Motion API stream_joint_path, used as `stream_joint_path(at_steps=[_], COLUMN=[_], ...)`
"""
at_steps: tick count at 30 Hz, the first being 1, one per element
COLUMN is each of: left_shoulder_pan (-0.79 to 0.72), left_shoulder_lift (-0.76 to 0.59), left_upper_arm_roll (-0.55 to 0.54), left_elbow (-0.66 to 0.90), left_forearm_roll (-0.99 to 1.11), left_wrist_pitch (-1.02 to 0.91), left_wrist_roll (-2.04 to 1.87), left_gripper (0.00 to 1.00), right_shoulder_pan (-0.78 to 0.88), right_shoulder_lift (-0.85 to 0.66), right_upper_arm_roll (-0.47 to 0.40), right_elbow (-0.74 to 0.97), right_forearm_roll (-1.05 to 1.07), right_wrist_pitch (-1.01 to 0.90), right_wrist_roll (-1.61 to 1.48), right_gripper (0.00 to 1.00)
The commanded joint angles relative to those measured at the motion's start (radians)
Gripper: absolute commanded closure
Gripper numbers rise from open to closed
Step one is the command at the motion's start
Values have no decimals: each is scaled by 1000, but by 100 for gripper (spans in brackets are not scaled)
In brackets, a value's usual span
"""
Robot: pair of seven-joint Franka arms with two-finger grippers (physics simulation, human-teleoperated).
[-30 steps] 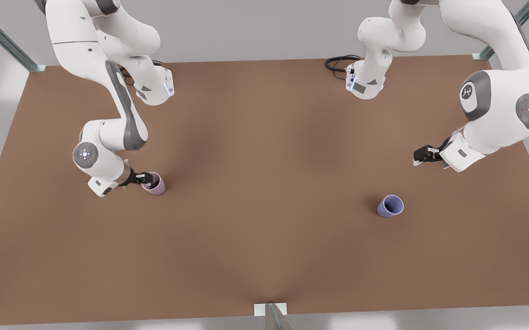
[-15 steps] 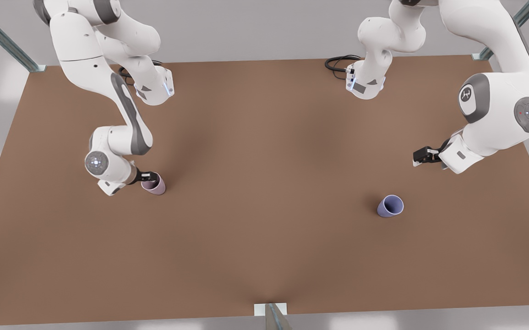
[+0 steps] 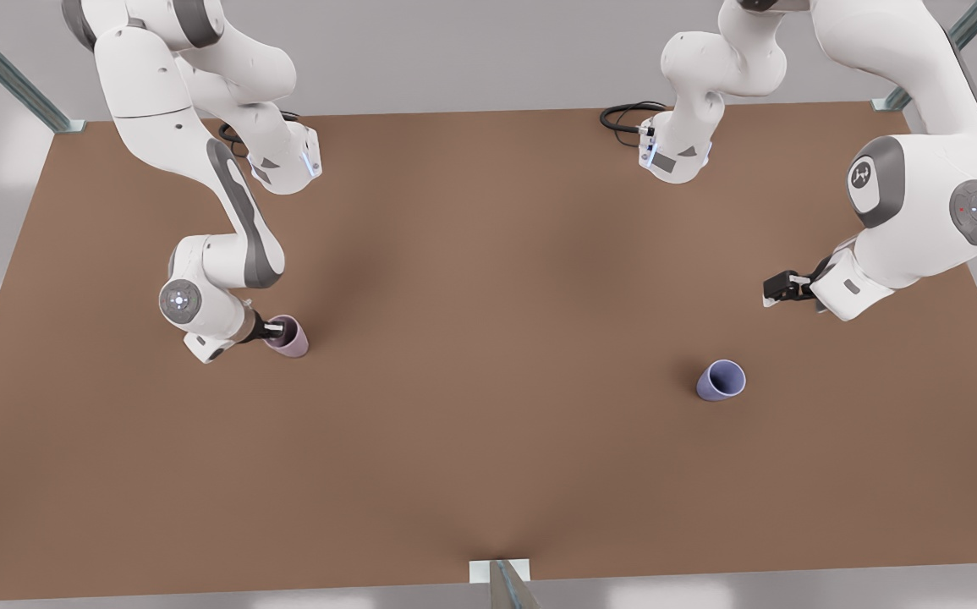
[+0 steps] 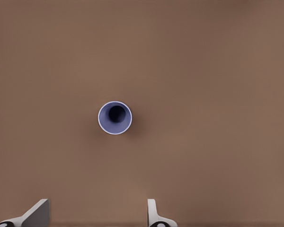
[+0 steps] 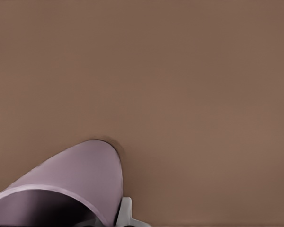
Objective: Stack the cups, with the pink cup at the bottom and the purple cup at the top
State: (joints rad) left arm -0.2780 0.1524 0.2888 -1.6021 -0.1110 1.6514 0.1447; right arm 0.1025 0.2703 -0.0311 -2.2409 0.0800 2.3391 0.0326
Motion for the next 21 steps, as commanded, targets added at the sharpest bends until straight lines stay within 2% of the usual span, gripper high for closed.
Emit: stream_joint_path(at_steps=[1,7,11,17,19,21], left_shoulder_pan=[0,0,0,0,2,3], left_shoulder_lift=[1,2,1,-8,-4,-2], left_upper_arm_roll=[1,0,1,1,1,1], left_elbow=[1,1,2,8,5,2], left_forearm_roll=[1,1,2,2,-1,-4], left_wrist_pitch=[-1,-1,-1,-35,-16,-18], left_wrist_roll=[-2,4,3,-2,-4,4], left_gripper=[0,0,0,0,0,0], right_shoulder_pan=[0,9,146,327,408,448], right_shoulder_lift=[0,-97,-95,-8,76,113], right_upper_arm_roll=[-1,0,0,8,11,13], right_elbow=[1,27,121,244,372,426], right_forearm_roll=[0,0,0,3,3,4], right_wrist_pitch=[2,-30,-110,-112,-170,-208], right_wrist_roll=[13,9,69,236,354,383], right_gripper=[79,79,79,79,79,79])
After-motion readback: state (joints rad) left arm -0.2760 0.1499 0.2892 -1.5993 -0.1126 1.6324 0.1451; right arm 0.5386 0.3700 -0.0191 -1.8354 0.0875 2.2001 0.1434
